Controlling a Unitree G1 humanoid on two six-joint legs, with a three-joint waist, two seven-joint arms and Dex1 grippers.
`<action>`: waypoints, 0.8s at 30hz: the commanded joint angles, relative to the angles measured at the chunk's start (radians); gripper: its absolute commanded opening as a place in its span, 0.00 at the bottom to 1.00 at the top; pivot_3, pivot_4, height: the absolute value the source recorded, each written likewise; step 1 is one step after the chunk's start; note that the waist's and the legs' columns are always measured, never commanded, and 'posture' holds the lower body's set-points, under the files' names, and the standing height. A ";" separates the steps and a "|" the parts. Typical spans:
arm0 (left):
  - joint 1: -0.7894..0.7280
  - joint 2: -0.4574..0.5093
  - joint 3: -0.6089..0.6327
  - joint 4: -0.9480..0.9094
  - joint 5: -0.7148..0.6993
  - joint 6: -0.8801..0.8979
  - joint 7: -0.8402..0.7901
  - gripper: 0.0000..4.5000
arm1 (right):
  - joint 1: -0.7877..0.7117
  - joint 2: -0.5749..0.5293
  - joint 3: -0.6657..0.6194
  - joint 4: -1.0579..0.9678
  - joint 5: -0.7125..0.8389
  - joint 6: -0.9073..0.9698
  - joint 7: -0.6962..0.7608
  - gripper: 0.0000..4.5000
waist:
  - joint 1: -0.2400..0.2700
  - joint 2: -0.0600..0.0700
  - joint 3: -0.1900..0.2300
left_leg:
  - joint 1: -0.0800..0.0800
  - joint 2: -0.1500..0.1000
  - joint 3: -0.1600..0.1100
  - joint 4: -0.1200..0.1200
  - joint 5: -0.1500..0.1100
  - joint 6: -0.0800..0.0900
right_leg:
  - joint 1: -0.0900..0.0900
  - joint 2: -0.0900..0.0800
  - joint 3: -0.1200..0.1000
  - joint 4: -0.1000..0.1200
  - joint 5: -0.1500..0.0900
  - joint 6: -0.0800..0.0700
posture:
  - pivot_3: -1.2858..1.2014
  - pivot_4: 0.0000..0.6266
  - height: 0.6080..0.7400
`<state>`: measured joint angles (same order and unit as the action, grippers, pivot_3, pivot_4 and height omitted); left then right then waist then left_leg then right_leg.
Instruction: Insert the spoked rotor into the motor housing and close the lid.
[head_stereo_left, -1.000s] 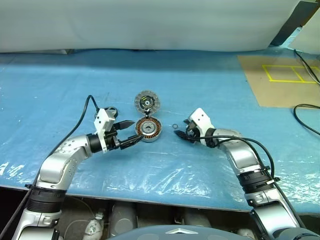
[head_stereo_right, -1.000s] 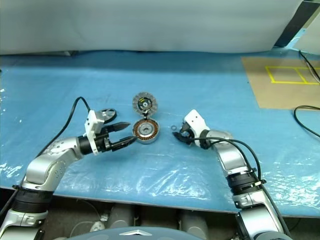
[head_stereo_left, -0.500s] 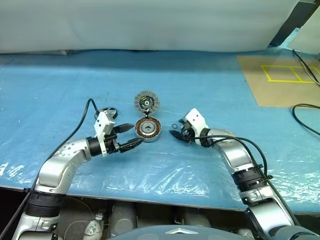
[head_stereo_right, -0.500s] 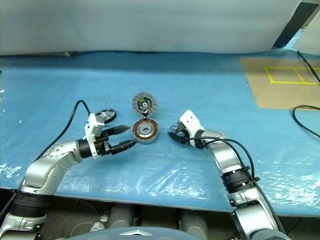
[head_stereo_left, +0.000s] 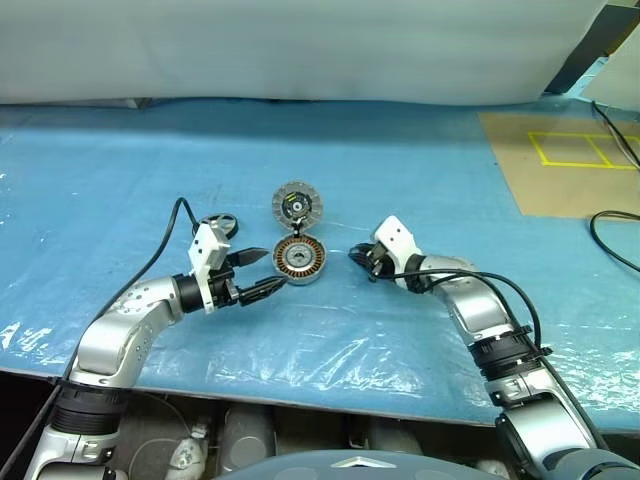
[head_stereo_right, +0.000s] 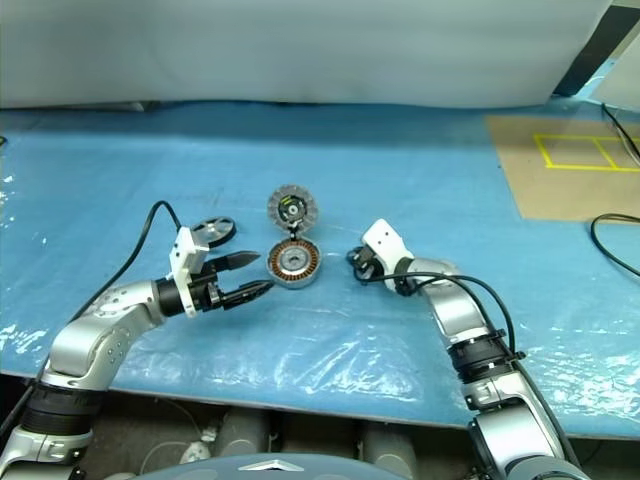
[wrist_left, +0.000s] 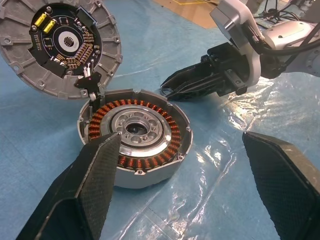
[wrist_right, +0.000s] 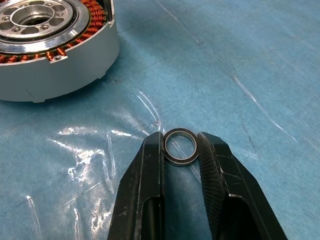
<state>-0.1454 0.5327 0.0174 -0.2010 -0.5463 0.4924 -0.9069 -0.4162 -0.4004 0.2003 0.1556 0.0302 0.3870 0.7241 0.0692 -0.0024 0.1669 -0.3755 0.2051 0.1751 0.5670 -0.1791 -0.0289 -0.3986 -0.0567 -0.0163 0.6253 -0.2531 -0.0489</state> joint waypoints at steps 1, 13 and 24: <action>-0.003 0.005 0.008 -0.025 -0.004 -0.005 0.000 0.91 | 0.005 -0.003 -0.004 -0.037 0.024 0.047 0.018 0.13 | -0.001 0.000 0.000 | 0.000 0.000 0.000 -0.001 0.000 0.000 | 0.000 0.000 0.000 -0.001 0.000 0.000 | 0.52 0.24 1.00; 0.028 0.019 0.031 -0.033 -0.009 -0.048 -0.032 0.91 | -0.139 -0.019 0.013 -0.236 0.232 0.213 0.230 0.13 | -0.002 0.000 0.000 | -0.002 0.001 0.000 -0.004 0.000 0.000 | -0.004 0.001 -0.001 -0.002 0.000 0.000 | 0.52 0.24 1.00; 0.045 0.014 0.027 -0.051 -0.003 -0.061 -0.013 0.91 | -0.279 0.104 0.162 0.083 0.106 0.035 0.253 0.13 | -0.003 0.000 0.000 | -0.004 0.001 0.000 -0.003 0.000 0.000 | -0.004 0.001 -0.001 -0.002 0.000 0.000 | 0.52 0.24 1.00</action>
<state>-0.1074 0.5451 0.0322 -0.2090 -0.5449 0.4445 -0.9242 -0.6631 -0.3039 0.3632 0.2409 0.1446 0.4612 0.9667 0.0666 -0.0022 0.1671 -0.3793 0.2056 0.1754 0.5638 -0.1789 -0.0290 -0.4028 -0.0557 -0.0176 0.6236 -0.2528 -0.0488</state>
